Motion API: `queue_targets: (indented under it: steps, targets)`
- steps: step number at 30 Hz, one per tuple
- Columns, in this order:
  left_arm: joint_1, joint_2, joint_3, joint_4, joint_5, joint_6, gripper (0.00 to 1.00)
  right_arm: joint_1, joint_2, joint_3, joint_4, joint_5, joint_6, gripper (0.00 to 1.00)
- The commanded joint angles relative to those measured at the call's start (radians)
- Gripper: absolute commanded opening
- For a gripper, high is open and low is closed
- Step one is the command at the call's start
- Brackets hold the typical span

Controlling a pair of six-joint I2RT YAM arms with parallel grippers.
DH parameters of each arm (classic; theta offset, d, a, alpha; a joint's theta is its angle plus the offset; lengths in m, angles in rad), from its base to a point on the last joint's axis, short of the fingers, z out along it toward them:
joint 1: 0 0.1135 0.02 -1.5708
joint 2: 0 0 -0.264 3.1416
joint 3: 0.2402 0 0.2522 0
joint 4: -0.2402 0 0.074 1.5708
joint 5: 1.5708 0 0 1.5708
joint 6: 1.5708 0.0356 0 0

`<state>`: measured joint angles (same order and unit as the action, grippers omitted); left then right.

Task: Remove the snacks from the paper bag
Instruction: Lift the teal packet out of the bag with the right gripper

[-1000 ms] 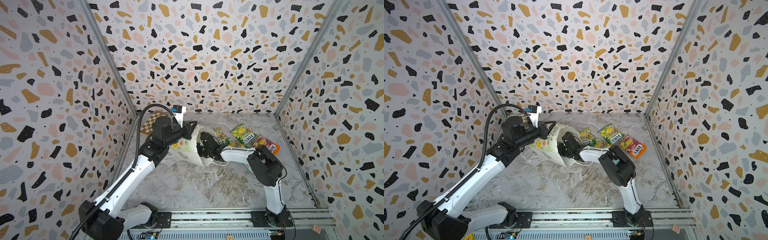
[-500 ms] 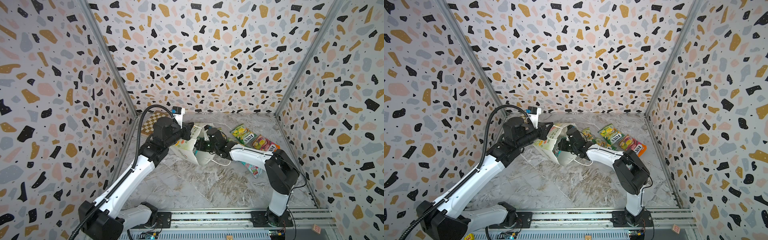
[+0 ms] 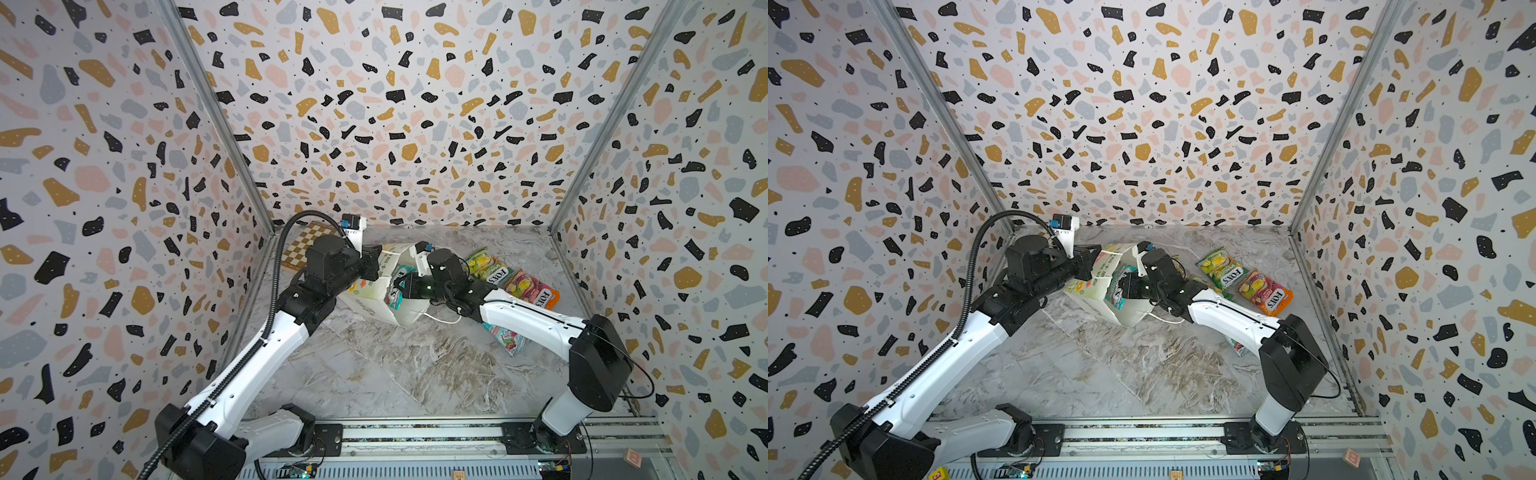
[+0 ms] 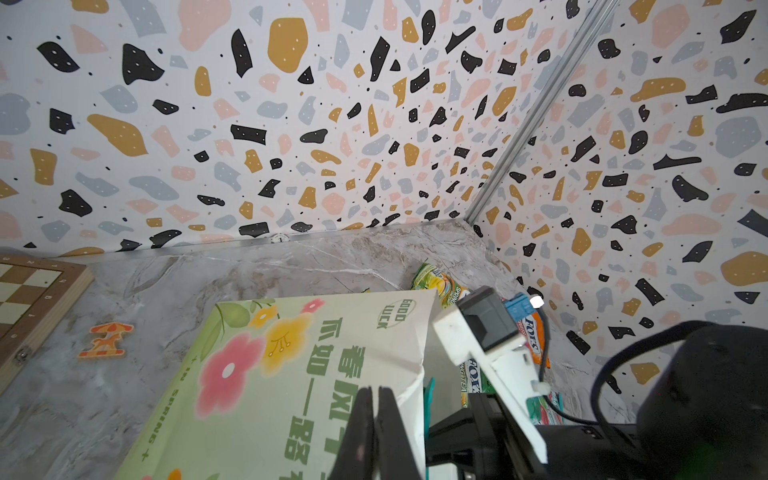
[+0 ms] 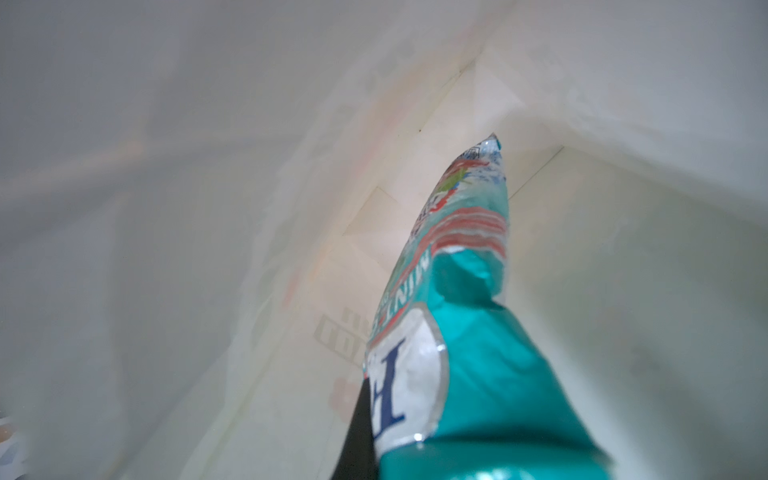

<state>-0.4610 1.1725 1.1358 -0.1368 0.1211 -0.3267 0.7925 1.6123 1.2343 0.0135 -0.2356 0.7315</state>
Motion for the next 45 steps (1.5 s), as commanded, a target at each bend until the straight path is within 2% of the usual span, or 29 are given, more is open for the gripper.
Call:
queue_targets:
  steps: [1, 18, 28, 35, 40, 45]
  targets:
    - [-0.002, -0.024, -0.014, 0.026, -0.031, 0.009, 0.0, -0.004, -0.091, 0.001, -0.013, -0.006, -0.065, 0.0]
    - [-0.003, -0.024, -0.013, 0.017, -0.099, 0.018, 0.0, -0.009, -0.391, 0.003, -0.138, 0.054, -0.265, 0.0]
    - [-0.002, -0.019, -0.007, 0.015, -0.104, 0.027, 0.0, -0.063, -0.542, 0.01, -0.264, 0.263, -0.319, 0.0]
    - [-0.002, -0.022, -0.008, 0.015, -0.105, 0.038, 0.0, -0.124, -0.583, 0.029, -0.405, 0.381, -0.342, 0.0]
    - [-0.002, -0.039, -0.023, 0.029, -0.107, 0.047, 0.0, -0.194, -0.577, 0.006, -0.496, 0.377, -0.333, 0.0]
    - [-0.002, -0.045, -0.042, 0.051, -0.107, 0.051, 0.0, -0.232, -0.582, -0.057, -0.526, 0.312, -0.337, 0.0]
